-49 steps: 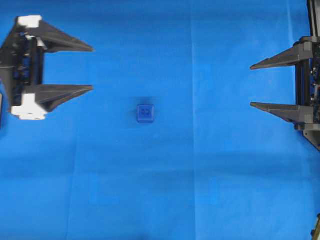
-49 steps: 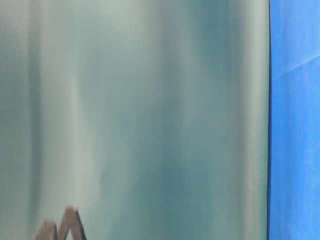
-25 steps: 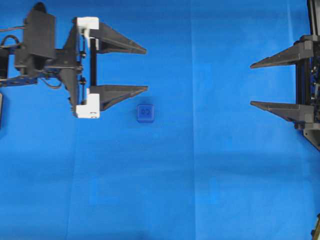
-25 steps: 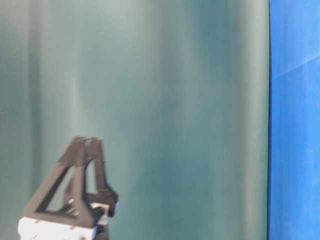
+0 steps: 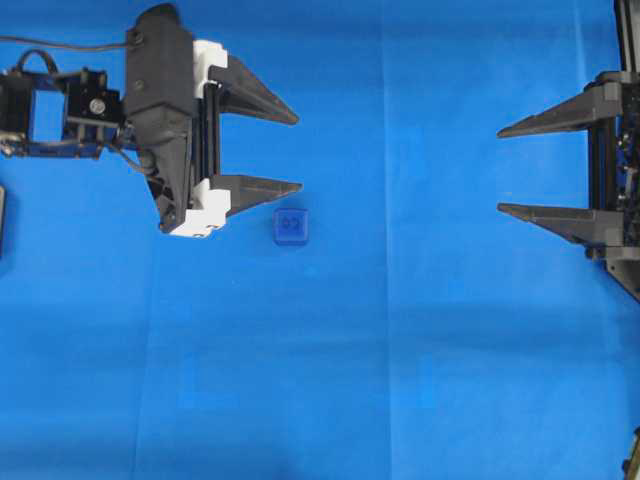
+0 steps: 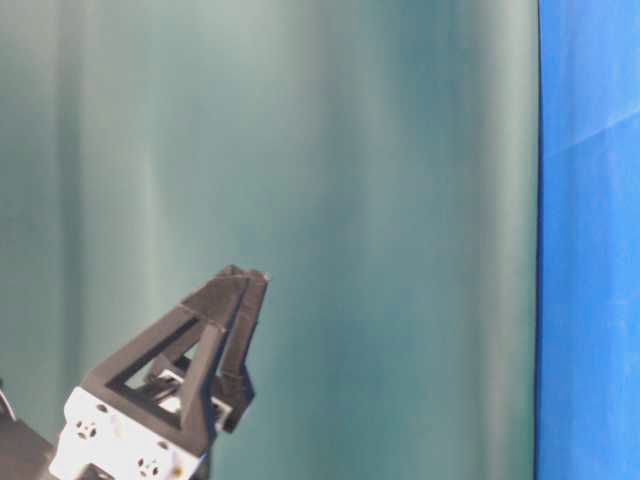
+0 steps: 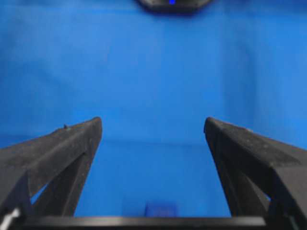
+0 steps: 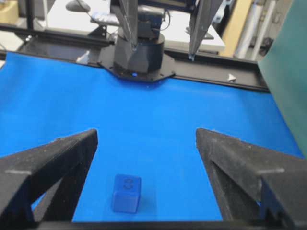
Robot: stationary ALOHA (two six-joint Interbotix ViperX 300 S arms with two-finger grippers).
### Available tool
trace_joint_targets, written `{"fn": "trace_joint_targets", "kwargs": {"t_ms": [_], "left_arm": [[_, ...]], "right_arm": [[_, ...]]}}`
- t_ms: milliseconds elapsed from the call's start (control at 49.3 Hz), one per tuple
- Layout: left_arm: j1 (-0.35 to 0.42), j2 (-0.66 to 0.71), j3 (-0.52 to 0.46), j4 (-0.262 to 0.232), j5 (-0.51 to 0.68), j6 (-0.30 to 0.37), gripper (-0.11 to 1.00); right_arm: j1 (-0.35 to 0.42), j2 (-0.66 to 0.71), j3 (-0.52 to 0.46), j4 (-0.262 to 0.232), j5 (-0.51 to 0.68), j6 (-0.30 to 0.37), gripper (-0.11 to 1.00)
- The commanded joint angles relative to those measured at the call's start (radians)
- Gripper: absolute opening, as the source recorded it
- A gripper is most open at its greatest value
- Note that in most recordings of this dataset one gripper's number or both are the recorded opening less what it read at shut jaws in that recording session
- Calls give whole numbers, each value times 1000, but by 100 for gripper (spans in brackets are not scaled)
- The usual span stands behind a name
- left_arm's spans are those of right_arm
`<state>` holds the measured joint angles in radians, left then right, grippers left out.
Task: Handover the blue block to the right arm after grasping it with the left arm, then place it in the designated position.
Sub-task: 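Move the open left gripper toward the blue cube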
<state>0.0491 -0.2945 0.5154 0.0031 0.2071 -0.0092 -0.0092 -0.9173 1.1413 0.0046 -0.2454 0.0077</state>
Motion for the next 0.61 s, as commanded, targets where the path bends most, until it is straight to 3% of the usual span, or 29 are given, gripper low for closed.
{"fn": "trace_joint_targets", "kwargs": {"t_ms": [0,385,588], "left_arm": [[-3,-2,-83,0,120,0,92],[-15,107,-316,2,525,3,92],[-15,141,-367,2,594,6,92]], "right_arm": [[-2,9,-31,3,-11,0,97],[-2,9,-41,3,-6,0,97],[-2,11,-43,3,-6,0,97]]}}
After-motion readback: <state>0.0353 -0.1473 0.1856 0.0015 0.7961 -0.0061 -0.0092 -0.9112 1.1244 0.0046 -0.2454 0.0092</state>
